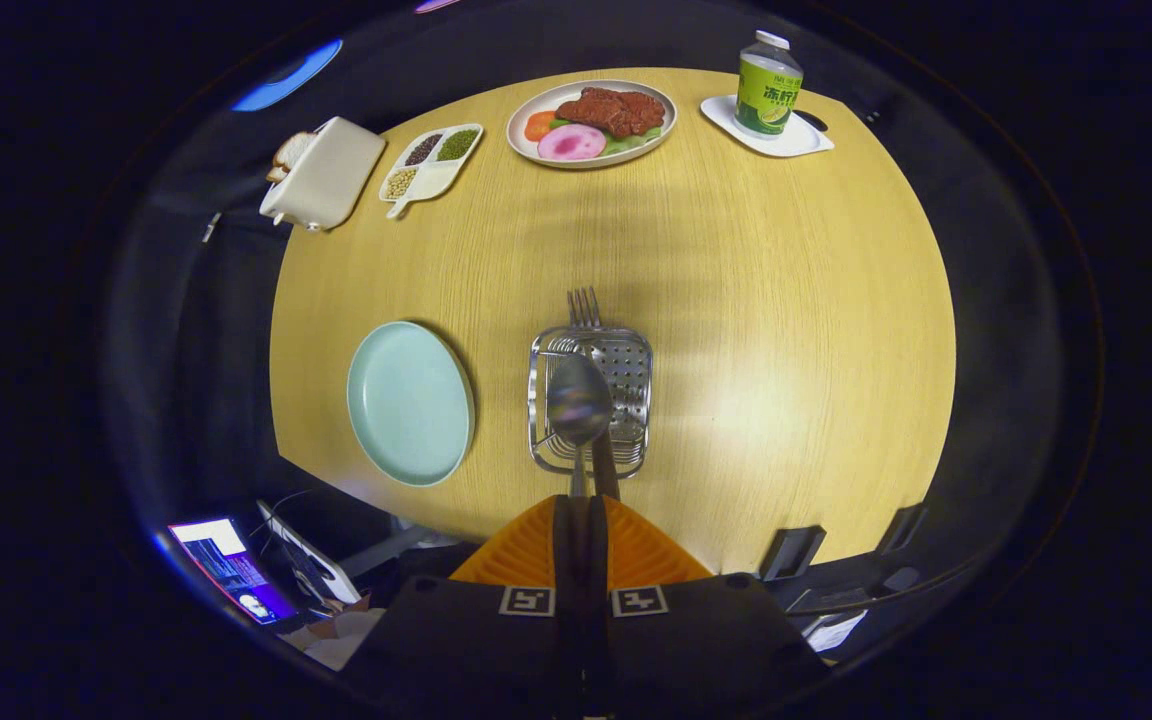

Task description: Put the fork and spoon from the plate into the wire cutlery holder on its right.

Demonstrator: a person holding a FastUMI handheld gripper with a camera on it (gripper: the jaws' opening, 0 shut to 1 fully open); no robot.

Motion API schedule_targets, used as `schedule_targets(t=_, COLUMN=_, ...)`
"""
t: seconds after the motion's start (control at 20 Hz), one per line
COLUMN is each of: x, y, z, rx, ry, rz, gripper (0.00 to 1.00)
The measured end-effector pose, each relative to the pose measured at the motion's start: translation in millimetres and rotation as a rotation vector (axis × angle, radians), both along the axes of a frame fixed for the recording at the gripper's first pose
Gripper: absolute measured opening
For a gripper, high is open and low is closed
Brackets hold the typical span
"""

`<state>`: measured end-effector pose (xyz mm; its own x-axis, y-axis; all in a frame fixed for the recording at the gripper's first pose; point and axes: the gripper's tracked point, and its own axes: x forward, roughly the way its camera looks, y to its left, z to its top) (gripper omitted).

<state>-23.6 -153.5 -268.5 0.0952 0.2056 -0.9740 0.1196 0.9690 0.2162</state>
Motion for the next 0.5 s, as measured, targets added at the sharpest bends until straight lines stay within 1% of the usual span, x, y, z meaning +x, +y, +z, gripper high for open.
schedule_targets(t=0.15, x=4.2, y=-4.6, z=-9.4, rx=-0.006, ry=0.03, rz=0.011, gripper=0.06)
schedule_targets(t=0.25, x=0.4, y=-5.9, z=-13.8, rx=-0.011, ry=0.061, rz=0.038, gripper=0.06)
schedule_targets(t=0.35, x=4.9, y=-4.8, z=-15.2, rx=-0.007, ry=0.062, rz=0.038, gripper=0.06)
schedule_targets(t=0.5, x=5.9, y=-7.5, z=-16.1, rx=0.004, ry=0.071, rz=0.019, gripper=0.12)
